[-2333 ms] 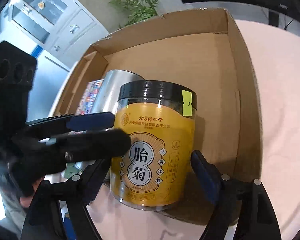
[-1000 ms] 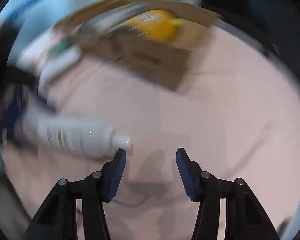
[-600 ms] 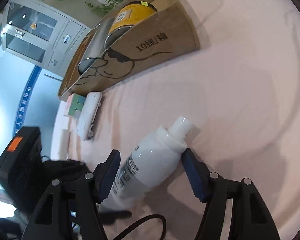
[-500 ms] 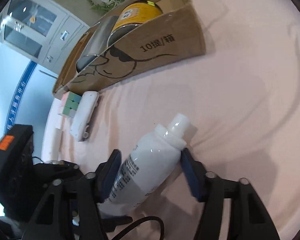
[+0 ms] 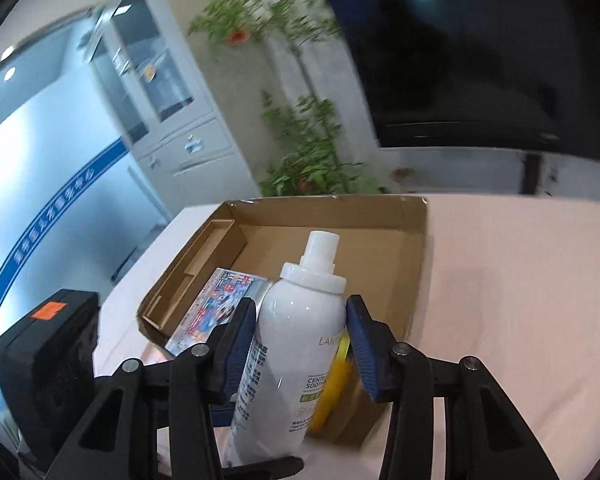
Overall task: Organize rigid objects
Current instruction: 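Grasp the white spray bottle with the left tool and stand it beside the jar, then grasp the blue stapler on the table with the left tool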
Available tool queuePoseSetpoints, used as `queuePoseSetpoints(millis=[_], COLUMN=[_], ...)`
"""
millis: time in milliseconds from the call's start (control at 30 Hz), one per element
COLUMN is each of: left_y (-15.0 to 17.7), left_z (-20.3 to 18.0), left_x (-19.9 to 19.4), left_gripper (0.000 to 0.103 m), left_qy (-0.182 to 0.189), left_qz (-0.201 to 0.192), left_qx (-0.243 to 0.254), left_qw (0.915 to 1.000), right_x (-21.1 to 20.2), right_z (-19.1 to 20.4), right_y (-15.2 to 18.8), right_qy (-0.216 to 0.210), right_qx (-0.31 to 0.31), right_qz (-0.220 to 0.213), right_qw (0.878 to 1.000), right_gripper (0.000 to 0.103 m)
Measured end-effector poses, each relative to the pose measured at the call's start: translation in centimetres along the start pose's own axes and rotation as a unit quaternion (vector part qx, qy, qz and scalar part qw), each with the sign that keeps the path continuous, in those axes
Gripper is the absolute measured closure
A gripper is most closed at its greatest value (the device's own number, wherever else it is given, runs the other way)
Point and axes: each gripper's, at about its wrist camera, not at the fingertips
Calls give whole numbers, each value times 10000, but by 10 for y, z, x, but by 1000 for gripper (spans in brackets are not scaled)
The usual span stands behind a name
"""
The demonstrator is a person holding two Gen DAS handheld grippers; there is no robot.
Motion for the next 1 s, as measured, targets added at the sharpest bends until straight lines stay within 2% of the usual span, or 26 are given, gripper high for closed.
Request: queuePoseSetpoints(millis=[67, 133, 200, 233, 300, 400, 433, 500, 533, 567, 600, 667, 700, 800, 833, 867, 900, 967, 1000], left_y=[-4, -2, -1, 3, 16, 29, 36, 42, 50, 55, 60, 78, 86, 126, 141, 155, 167, 205, 224], left_z=[8, 19, 16, 10, 4, 9, 11, 24, 29, 31, 35, 45, 51, 69, 80, 82, 97, 110, 115], left_x=[19, 36, 38, 36, 25, -6, -28, -63, -95, -114, -137, -192, -212, -263, -273, -284, -285, -277, -265], left_gripper=[59, 58, 55, 55, 55, 55, 55, 51, 41, 27, 22, 20, 20, 19, 19, 19, 19, 20, 20], left_qy=[9, 229, 329, 291, 424, 445, 357, 50, -257, -451, -676, -1139, -1341, -1952, -2135, -2134, -2030, -1542, -1304], left_qz=[236, 466, 460, 487, 511, 352, 163, -192, -497, -702, -957, -1478, -1607, -1556, -1436, -1359, -1272, -961, -816], left_qx=[-170, -561, -552, -501, -427, -286, -195, -38, 86, 163, 251, 413, 475, 591, 519, 437, 281, -47, -170], left_qw=[9996, 9971, 9969, 9971, 9969, 9980, 9990, 9998, 9984, 9964, 9928, 9816, 9767, 9665, 9649, 9665, 9705, 9833, 9880], right_x=[27, 48, 68, 76, 89, 97, 93, 72, 57, 36, 18, -17, -34, -71, -76, -83, -88, -90, -89], right_z=[-23, -45, -61, -68, -71, -72, -64, -42, -32, -17, -4, 22, 38, 88, 102, 120, 135, 167, 181], right_y=[-6, -6, 4, 10, 23, 40, 43, 48, 52, 57, 62, 81, 97, 150, 163, 183, 198, 229, 243], right_qy=[-138, -173, -207, -211, 84, 377, 480, 837, 1001, 1169, 1202, 1210, 1244, 1775, 1772, 1633, 1471, 1116, 979], right_qx=[102, 223, 456, 596, 605, 702, 641, 363, 244, 90, 14, 21, 16, -326, -411, -440, -390, -347, -370], right_qz=[283, 468, 563, 580, 762, 1015, 1038, 791, 640, 396, 228, 28, -88, -494, -504, -514, -474, -327, -288], right_qw=[9995, 9985, 9972, 9963, 9952, 9916, 9914, 9927, 9926, 9923, 9925, 9926, 9922, 9823, 9820, 9843, 9872, 9926, 9941], right_gripper=[59, 59, 59, 59, 59, 58, 52, 29, 9, 1, 1, 1, 1, 1, 10, 29, 35, 33, 28])
Point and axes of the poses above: each gripper's, at about its wrist camera, not at the fingertips, and x roughly the way its jaws point, z to its left, y to its underside, and after that the axes turned 4 degrees about -z, right-handed
